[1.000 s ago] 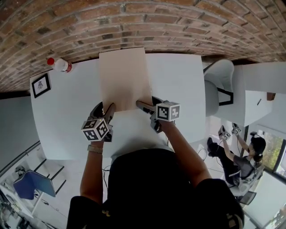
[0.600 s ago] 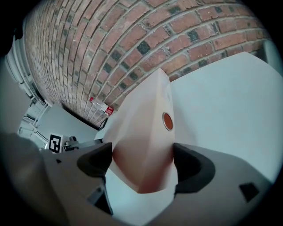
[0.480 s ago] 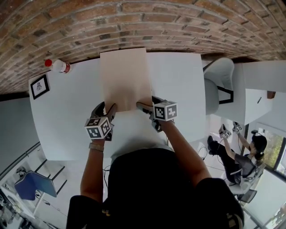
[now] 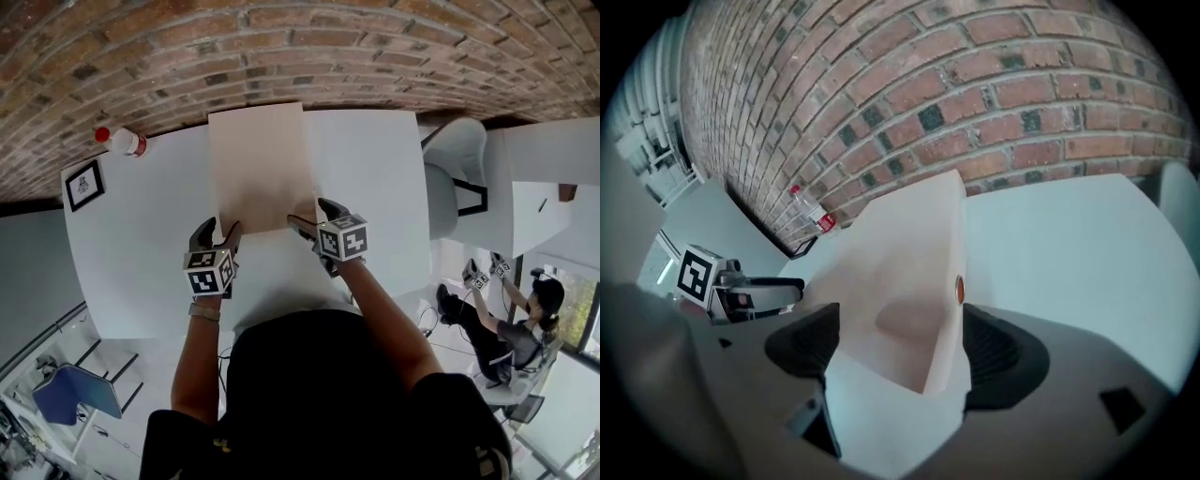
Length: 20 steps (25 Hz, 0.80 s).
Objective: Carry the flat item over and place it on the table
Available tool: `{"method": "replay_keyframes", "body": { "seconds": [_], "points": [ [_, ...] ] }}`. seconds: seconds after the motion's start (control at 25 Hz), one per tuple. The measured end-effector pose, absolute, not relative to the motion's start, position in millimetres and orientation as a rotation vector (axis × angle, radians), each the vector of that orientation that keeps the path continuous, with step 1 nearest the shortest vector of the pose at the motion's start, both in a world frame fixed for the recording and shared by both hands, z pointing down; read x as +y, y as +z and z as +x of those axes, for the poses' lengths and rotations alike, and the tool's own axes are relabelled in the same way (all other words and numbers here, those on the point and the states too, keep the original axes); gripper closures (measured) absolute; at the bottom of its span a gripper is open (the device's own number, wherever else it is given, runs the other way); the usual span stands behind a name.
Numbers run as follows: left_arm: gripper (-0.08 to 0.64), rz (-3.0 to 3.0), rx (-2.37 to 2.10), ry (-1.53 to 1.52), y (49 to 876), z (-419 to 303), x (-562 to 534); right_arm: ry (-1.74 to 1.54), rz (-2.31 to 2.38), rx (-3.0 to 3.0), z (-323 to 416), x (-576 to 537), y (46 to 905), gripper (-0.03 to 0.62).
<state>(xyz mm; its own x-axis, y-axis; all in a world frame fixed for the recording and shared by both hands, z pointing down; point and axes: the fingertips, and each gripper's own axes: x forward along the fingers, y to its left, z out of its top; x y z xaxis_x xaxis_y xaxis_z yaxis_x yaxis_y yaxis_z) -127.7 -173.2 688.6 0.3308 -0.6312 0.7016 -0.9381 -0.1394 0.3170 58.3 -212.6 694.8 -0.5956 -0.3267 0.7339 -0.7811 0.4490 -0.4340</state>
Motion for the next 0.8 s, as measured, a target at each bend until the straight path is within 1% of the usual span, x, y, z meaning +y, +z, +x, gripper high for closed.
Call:
{"method": "replay_keyframes", "body": {
  "seconds": [0.08, 0.16, 0.32, 0.48, 0.56, 0.68, 0.8],
  "points": [
    [0.299, 1.895, -1.399, 0.536, 675.8, -128.7, -173.7, 0.97, 0.956, -2.164, 61.5, -214.9, 680.1, 0.197],
    [0.299, 1.942, -1.414, 0.532, 658.9, -128.3, -175.3, 0.889, 0.982, -2.208, 61.7, -216.5, 661.4, 0.268],
    [0.31, 2.054, -1.447, 0.495, 618.0, -123.2, -180.4, 0.776, 1.016, -2.301, 57.8, -215.0, 622.1, 0.373],
    [0.424, 2.163, -1.474, 0.432, 571.2, -115.2, -178.9, 0.669, 1.04, -2.373, 54.0, -206.9, 581.1, 0.482],
    [0.468, 2.211, -1.481, 0.396, 547.7, -110.4, -176.2, 0.614, 1.058, -2.415, 52.8, -202.6, 557.5, 0.525],
    [0.552, 2.281, -1.502, 0.33, 512.8, -105.4, -170.2, 0.541, 1.073, -2.476, 49.8, -194.1, 522.8, 0.557],
    [0.555, 2.332, -1.526, 0.254, 483.0, -104.9, -160.9, 0.495, 1.08, -2.52, 45.9, -182.1, 494.7, 0.569]
  ]
}}
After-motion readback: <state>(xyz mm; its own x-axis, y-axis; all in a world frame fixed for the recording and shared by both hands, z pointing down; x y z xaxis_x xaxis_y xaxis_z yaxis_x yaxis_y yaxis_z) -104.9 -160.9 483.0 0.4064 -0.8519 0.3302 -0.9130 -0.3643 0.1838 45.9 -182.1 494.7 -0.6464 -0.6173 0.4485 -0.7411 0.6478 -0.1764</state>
